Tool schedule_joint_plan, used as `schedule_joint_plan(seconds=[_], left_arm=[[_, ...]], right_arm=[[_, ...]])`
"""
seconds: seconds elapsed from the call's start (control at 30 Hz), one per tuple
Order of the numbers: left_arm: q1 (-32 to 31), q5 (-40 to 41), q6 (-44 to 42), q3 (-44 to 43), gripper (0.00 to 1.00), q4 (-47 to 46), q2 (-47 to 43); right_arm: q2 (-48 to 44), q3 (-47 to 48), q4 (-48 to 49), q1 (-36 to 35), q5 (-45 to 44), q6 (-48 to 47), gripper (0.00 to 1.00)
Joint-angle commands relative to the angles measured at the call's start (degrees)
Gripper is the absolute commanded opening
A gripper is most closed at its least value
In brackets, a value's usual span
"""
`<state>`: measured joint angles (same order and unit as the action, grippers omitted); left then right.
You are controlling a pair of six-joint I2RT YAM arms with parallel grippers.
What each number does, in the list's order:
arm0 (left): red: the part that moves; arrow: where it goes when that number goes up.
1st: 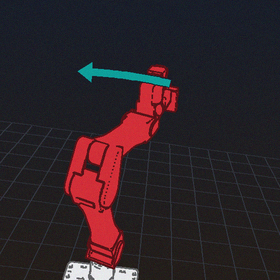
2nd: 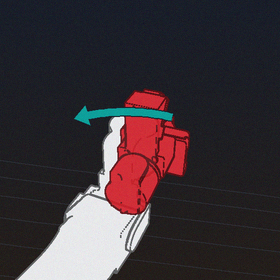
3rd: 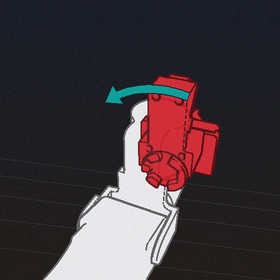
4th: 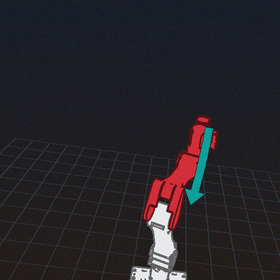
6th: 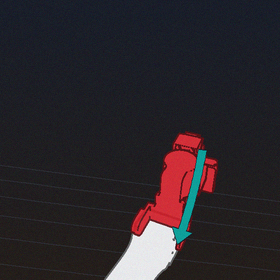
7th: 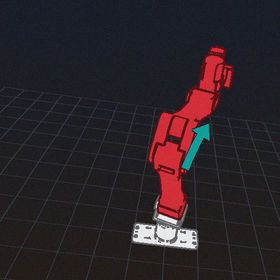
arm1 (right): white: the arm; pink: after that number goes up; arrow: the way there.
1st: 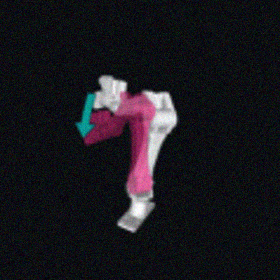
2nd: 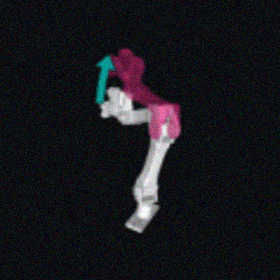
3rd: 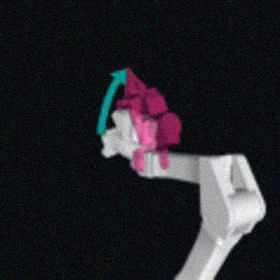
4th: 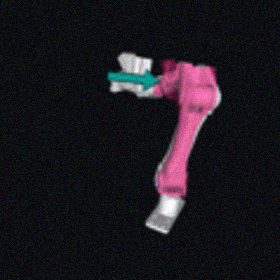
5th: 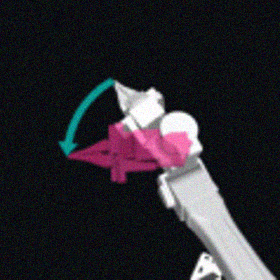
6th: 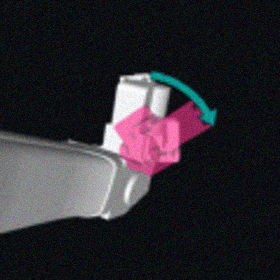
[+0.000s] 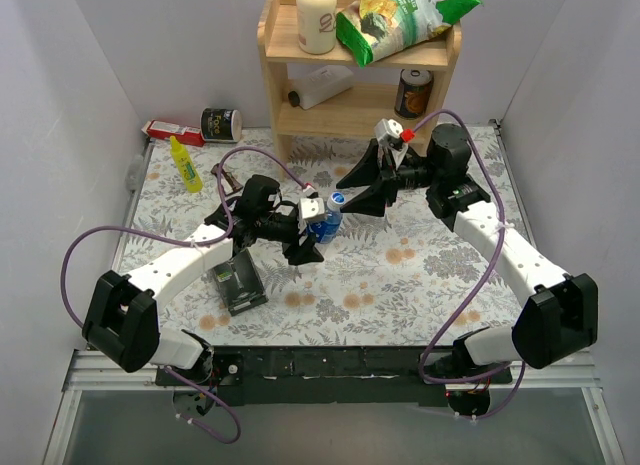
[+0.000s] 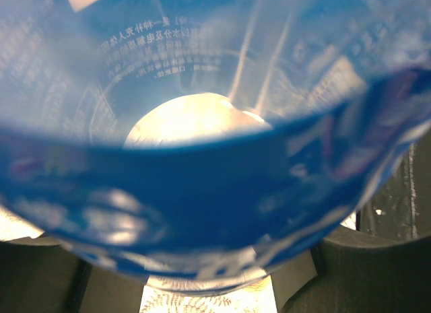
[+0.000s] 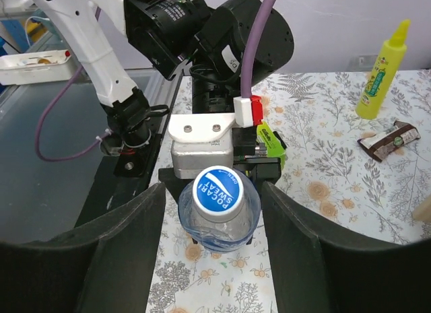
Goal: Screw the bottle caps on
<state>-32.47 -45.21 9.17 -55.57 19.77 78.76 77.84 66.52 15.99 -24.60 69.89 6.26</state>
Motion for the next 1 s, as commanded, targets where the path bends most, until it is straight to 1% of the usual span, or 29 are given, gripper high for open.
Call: schedule_joint_plan(seconds=[0.0,0.07,0.13,0.17,0.2,0.33,0.53,0.6,0.63,0.67,0.73,0.77,0.87,0.9,0.93,0.97], left_arm=[[-0.05,-3.57,-0.91,-2.35,0.00,1.24,0.25],[-0.05,-3.74,-0.82,-2.52,0.00,1.24,0.51],[-0.05,-3.74,-0.82,-2.79,0.00,1.32,0.78],[-0.05,-3.83,-0.82,-2.96,0.00,1.32,1.13],[-0.05,-3.83,-0.73,-3.14,0.00,1.41,1.13],[-0.05,-3.74,-0.82,-3.75,0.00,1.41,1.57],[-0.14,-3.83,-1.17,-4.19,0.00,1.41,2.27],[-0.14,-3.74,-1.08,-4.37,0.00,1.32,2.62],[-0.14,-3.74,-1.17,-4.54,0.00,1.32,2.71],[-0.23,-3.57,-1.17,-4.55,0.00,1.32,2.89],[-0.23,-3.22,-1.08,-4.63,0.00,1.15,3.15],[-0.31,-3.13,-0.91,-4.63,0.00,0.97,3.15],[-0.31,-2.60,0.93,-4.63,0.00,-0.78,3.15],[-0.40,-1.73,1.98,-4.55,0.00,-2.35,3.15],[-0.66,-0.68,3.12,-4.55,0.00,-3.50,3.15],[-0.84,2.20,5.75,-4.37,0.00,-4.55,3.07]], right_arm=[[0.29,-0.25,7.83,-0.10,2.45,4.02,0.66],[0.47,-0.69,8.97,-0.10,2.18,4.80,0.66],[0.55,-2.00,12.38,-0.10,2.18,7.78,0.65],[0.82,-2.36,15.71,-0.10,2.10,10.76,0.64],[0.99,-2.71,16.44,-0.10,2.18,11.48,0.63],[1.35,-3.33,16.71,-0.27,2.27,11.93,0.63],[1.78,-3.50,16.88,-0.27,0.78,12.72,0.57],[2.14,-3.50,17.67,-0.27,0.17,13.25,0.52],[2.31,-3.50,18.28,-0.27,-0.01,14.55,0.46],[2.49,-3.50,18.55,-0.19,-0.45,15.00,0.43],[2.66,-3.15,17.68,-0.36,-1.85,14.92,0.37],[2.93,-3.07,16.80,-0.45,-2.38,14.22,0.31],[3.28,-2.71,12.41,-0.45,-4.05,11.42,0.20],[3.19,-2.36,9.79,-0.80,-6.93,9.75,0.17],[3.10,-1.40,6.46,-1.06,-9.39,7.91,0.09],[2.49,-1.13,0.59,-1.33,-12.29,5.54,0.06]])
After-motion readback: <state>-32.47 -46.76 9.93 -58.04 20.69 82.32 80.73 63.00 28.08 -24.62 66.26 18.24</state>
